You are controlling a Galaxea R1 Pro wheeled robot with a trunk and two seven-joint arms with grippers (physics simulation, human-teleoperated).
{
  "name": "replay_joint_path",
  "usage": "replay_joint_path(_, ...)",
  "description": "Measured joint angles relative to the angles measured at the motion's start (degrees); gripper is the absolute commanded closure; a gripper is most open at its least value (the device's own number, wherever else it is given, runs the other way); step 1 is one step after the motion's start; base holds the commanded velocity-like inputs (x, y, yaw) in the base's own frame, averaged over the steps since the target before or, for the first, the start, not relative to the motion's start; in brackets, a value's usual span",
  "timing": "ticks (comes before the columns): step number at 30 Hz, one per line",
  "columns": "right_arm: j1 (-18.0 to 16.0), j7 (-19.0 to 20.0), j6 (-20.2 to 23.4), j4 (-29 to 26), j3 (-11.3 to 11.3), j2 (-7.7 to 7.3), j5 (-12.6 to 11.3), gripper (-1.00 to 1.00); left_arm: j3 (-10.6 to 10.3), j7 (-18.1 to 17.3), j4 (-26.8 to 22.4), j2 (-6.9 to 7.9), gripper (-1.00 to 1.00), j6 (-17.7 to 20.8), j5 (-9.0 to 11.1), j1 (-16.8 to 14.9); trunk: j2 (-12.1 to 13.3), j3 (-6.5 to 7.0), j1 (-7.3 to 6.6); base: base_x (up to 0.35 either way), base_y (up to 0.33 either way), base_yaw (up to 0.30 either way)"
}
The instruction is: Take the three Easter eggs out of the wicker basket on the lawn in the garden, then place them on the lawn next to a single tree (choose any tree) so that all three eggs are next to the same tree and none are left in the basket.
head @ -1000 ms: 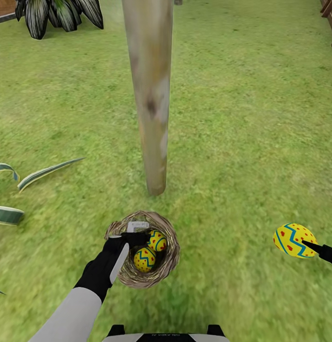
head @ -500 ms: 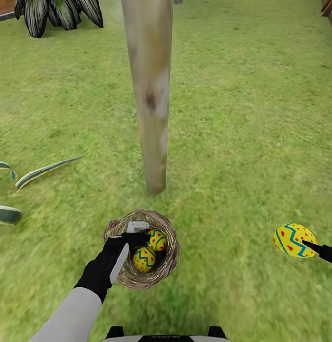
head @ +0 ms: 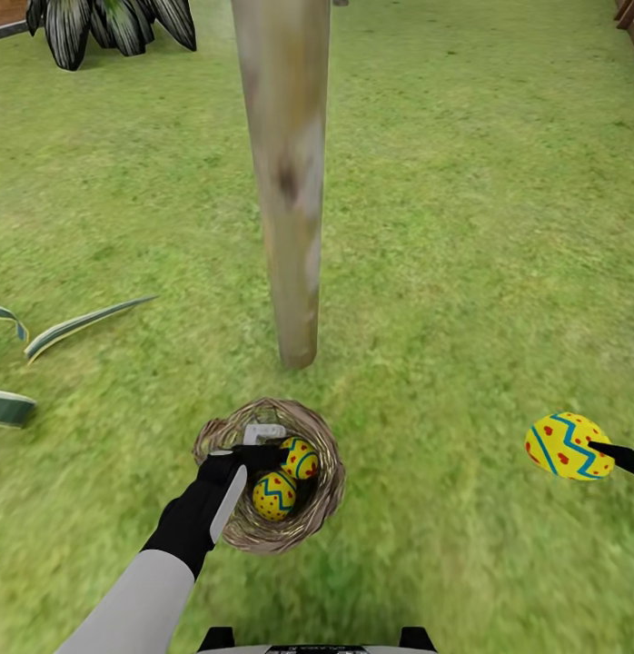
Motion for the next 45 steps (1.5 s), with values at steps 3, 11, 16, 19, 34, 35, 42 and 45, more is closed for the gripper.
replay_joint_path(3, 0.0, 0.6, 0.2, 0.2, 0.2, -0.19, -0.3, 1.00, 0.0, 0.0, 0.0, 0.00, -1.00, 0.0, 0.0, 0.0, -1.2, -0.54, 0.66, 0.000, 0.000, 0.000)
replay_joint_path(11, 0.0, 12.0, 0.3, 0.4, 0.2, -0.22, -0.4, 1.00, 0.0, 0.0, 0.0, -0.01, -1.00, 0.0, 0.1, 0.0, -4.4, -1.98, 2.42, 0.000, 0.000, 0.000)
replay_joint_path(16, 0.0, 12.1, 0.2, 0.4, 0.2, -0.20, -0.4, 1.00, 0.0, 0.0, 0.0, 0.00, -1.00, 0.0, 0.1, 0.0, -6.4, -2.87, 3.52, 0.000, 0.000, 0.000)
replay_joint_path(19, 0.1, 12.1, 0.2, 0.4, 0.2, -0.20, -0.4, 1.00, 0.0, 0.0, 0.0, 0.00, -1.00, 0.0, 0.0, 0.0, -7.6, -3.41, 4.17, 0.000, 0.000, 0.000)
replay_joint_path(34, 0.0, 12.1, 0.2, 0.4, 0.2, -0.20, -0.4, 1.00, 0.1, 0.1, 2.3, 0.07, -1.00, 0.2, 0.0, 0.0, -13.6, -6.10, 7.47, 0.000, 0.000, 0.000)
replay_joint_path(35, 0.1, 12.1, 0.2, 0.4, 0.2, -0.19, -0.4, 1.00, 0.1, 0.1, 2.3, 0.07, -1.00, 0.2, 0.0, 0.0, -14.0, -6.28, 7.69, 0.000, 0.000, 0.000)
replay_joint_path(42, 0.1, 12.0, 0.1, 0.4, 0.2, -0.18, -0.3, 1.00, 0.1, 0.1, 2.3, 0.07, -1.00, 0.9, 0.0, 0.0, -16.8, -7.54, 9.23, 0.000, 0.000, 0.000)
replay_joint_path(45, 0.1, 12.0, 0.0, 0.4, 0.2, -0.13, -0.3, 1.00, 0.1, 0.1, 2.2, 0.07, -1.00, 4.6, -0.1, 0.0, -18.1, -8.08, 9.89, 0.000, 0.000, 0.000)
